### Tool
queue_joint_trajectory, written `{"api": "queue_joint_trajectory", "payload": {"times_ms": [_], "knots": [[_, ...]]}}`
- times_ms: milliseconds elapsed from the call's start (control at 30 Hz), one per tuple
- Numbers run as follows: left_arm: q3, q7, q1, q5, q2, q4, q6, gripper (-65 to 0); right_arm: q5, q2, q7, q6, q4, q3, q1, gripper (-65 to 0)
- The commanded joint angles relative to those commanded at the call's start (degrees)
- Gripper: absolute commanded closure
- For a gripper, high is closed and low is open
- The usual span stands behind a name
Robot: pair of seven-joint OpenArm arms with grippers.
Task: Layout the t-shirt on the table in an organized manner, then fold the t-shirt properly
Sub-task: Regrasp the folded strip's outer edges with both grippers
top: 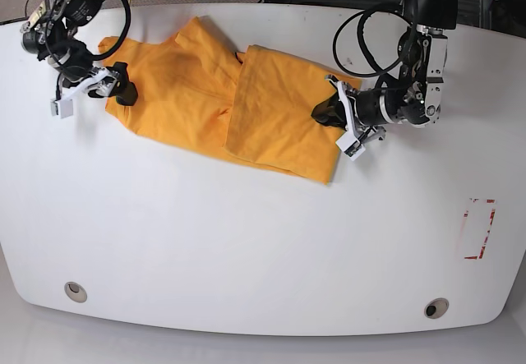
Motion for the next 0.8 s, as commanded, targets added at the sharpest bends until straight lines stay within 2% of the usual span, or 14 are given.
{"api": "queue_joint_trajectory", "payload": {"times_ms": [100,300,467,667,767,800], "knots": [[0.0,0.0,0.1,0.0,0.0,0.0,0.0,-4.0,-0.2,1.3,0.8,0.00,-2.4,0.8,-0.4,-55.5],[0.0,0.0,0.1,0.0,0.0,0.0,0.0,-4.0,-0.3,1.5,2.9,0.00,-5.9,-0.8,-1.4,-55.5],[0.0,0.1,0.1,0.0,0.2,0.0,0.0,-4.0,-0.1,0.5,6.4,0.00,-6.9,-7.9,-3.2,-55.5],[0.1,0.1,0.1,0.0,0.3,0.0,0.0,-4.2,-0.4,-3.4,10.4,0.00,-5.3,-14.5,-4.5,-54.9],[0.1,0.1,0.1,0.0,0.3,0.0,0.0,-4.2,-0.4,-4.4,11.0,0.00,-5.2,-15.5,-4.5,-49.3],[0.1,0.2,0.1,0.0,0.3,0.0,0.0,-4.2,-0.4,-4.6,11.2,0.00,-5.2,-15.6,-4.4,-42.3]]}}
